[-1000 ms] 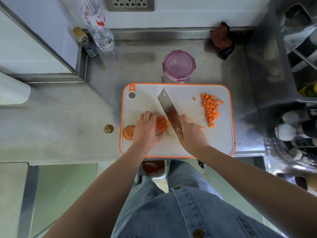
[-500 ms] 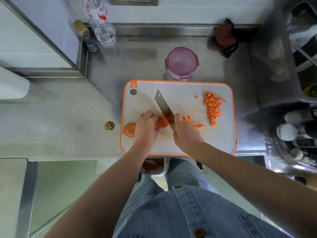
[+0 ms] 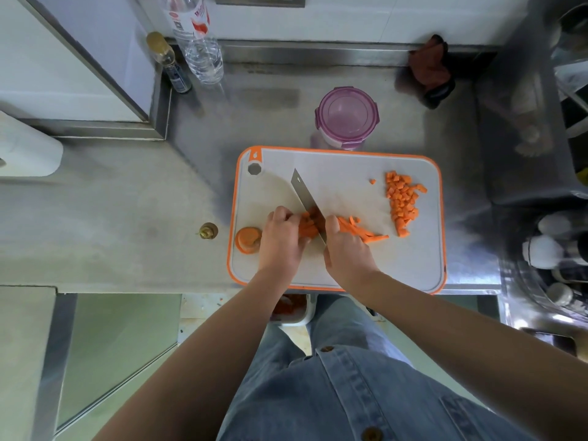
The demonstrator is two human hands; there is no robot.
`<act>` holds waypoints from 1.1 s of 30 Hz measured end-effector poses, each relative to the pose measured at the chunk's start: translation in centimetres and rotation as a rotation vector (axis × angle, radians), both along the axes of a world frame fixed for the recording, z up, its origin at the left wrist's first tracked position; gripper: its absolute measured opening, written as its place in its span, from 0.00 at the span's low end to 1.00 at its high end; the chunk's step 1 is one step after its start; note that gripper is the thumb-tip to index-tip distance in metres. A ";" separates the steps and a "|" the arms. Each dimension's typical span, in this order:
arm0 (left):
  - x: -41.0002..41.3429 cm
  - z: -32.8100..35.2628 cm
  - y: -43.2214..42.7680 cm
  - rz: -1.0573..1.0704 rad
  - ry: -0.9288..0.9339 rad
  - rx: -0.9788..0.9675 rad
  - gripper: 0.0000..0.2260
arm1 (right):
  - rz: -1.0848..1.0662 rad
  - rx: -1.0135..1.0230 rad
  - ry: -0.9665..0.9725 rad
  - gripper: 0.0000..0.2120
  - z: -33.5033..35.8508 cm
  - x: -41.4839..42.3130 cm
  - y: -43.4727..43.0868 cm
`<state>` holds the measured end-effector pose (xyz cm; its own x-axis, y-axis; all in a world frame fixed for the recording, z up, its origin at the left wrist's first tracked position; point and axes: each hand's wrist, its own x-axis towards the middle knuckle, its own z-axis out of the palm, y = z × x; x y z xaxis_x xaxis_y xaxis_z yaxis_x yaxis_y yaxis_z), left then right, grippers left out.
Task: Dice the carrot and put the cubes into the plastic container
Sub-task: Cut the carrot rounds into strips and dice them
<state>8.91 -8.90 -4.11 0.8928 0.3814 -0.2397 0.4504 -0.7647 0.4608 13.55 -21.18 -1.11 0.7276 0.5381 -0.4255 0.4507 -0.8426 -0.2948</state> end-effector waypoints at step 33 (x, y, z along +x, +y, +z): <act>0.0 0.7 0.1 0.075 0.019 -0.012 0.10 | 0.033 0.011 0.044 0.14 0.0 1.0 0.7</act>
<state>8.93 -8.76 -3.43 0.8573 0.4438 -0.2609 0.5146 -0.7230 0.4609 14.50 -20.46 -1.07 0.6899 0.5668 -0.4504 0.4650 -0.8237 -0.3244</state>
